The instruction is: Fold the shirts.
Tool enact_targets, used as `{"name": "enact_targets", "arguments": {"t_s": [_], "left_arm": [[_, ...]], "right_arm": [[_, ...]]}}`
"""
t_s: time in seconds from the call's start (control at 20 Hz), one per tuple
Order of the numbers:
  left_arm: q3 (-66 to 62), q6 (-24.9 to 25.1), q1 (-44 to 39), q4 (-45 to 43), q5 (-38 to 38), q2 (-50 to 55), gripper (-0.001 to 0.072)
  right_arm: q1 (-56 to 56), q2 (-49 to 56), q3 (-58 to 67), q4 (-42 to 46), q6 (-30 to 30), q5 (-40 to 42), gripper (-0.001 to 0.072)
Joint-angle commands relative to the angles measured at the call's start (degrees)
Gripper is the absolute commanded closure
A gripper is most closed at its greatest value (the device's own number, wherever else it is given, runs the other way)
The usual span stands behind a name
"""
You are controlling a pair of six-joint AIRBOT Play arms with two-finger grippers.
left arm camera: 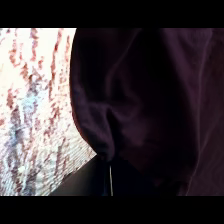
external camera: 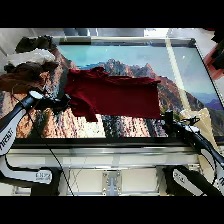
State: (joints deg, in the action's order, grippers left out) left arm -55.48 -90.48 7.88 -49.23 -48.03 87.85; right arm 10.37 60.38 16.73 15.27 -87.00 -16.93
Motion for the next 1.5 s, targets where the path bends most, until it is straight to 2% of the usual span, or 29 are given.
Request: {"name": "enact_targets", "arguments": {"t_s": [0.0, 0.15, 0.25, 0.4, 0.55, 0.7, 0.8, 0.95, 1.1, 1.25, 1.45], "left_arm": [[0.0, 0.1, 0.0, 0.0, 0.0, 0.0, 0.0695], [0.0, 0.2, 0.0, 0.0, 0.0, 0.0, 0.0695], [0.0, 0.2, 0.0, 0.0, -0.2, 0.0, 0.0695], [-0.5, 0.2, 0.0, 0.4, -0.5, -0.8, 0.0695], [-4.7, 2.3, 0.0, 0.4, -0.7, -5.0, 0.0696], [-10.7, 6.4, 0.0, 0.4, -2.4, -13.5, 0.0696], [-14.1, 9.4, 0.0, 0.0, -2.6, -21.5, 0.0696], [-19.0, 9.9, 0.0, -4.4, -3.1, -33.8, 0.0697], [-24.1, 11.1, 0.0, -5.2, -3.8, -44.4, 0.0697], [-32.0, 13.7, 0.0, -5.2, -3.6, -50.9, 0.0699], [-41.4, 15.5, 0.0, -8.3, -2.8, -50.8, 0.0699]], "right_arm": [[0.0, 2.8, 1.2, 0.1, 0.1, 0.5, 0.0395], [0.0, 4.4, 4.4, 0.1, 2.7, -1.5, 0.0407], [0.0, 4.5, 7.0, 0.1, 3.3, -2.8, 0.0671], [0.0, 3.7, 13.6, 0.1, 9.0, -8.1, 0.0677], [0.1, -1.1, 21.0, 1.5, 9.1, -10.5, 0.0678], [2.6, -9.0, 27.7, 8.9, 8.8, -16.7, 0.0679], [7.1, -16.1, 31.4, 11.1, 8.6, -22.4, 0.068], [17.7, -28.5, 37.4, 14.2, 7.2, -29.1, 0.0681], [28.3, -37.3, 45.5, 16.5, 7.1, -37.5, 0.0681], [33.8, -38.7, 54.2, 16.4, 8.2, -39.6, 0.0682], [33.8, -35.4, 61.0, 12.9, 11.8, -36.5, 0.0682]]}}
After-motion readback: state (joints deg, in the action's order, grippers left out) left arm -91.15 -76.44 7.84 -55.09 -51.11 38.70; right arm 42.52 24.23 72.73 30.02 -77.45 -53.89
